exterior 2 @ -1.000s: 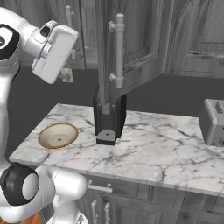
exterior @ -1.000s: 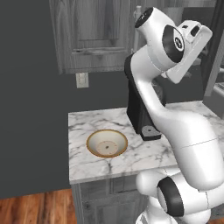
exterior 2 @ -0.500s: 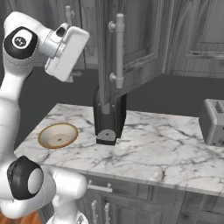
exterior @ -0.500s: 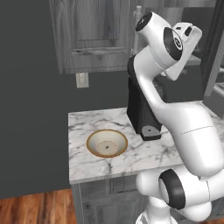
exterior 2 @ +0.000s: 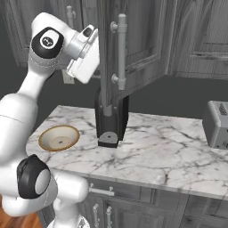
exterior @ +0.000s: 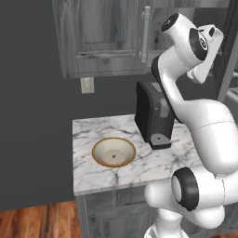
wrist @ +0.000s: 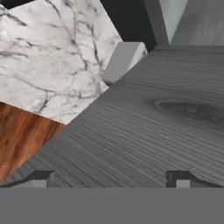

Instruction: Open the cabinet and setup a tea strainer by placing it in the bowl upright.

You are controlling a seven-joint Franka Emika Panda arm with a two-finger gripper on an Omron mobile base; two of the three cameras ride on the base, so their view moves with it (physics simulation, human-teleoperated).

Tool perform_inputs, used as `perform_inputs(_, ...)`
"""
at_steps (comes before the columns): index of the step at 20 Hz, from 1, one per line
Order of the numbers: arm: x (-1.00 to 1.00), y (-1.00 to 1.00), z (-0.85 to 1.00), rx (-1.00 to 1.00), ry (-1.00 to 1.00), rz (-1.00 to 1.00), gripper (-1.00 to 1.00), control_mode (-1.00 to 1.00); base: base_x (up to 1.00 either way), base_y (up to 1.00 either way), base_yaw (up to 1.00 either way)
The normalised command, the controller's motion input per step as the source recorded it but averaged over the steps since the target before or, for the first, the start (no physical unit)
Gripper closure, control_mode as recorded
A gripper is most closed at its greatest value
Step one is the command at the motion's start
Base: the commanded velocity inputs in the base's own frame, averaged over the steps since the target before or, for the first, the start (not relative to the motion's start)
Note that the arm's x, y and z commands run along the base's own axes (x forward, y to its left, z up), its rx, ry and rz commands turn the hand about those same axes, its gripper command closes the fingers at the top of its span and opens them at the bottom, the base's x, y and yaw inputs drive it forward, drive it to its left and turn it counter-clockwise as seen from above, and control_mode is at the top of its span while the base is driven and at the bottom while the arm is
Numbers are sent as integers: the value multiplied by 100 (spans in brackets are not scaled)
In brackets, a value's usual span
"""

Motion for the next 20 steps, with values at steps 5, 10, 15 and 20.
perform_inputs(5,9,-37,0,-5,20,0,-100,-100,0,0,0)
perform_inputs(10,-3,-58,0,-3,15,0,-100,-100,0,0,0)
perform_inputs(15,-25,-80,0,0,10,-1,-100,-100,0,0,0)
perform_inputs(20,-28,-80,0,0,7,-1,-100,-100,0,0,0)
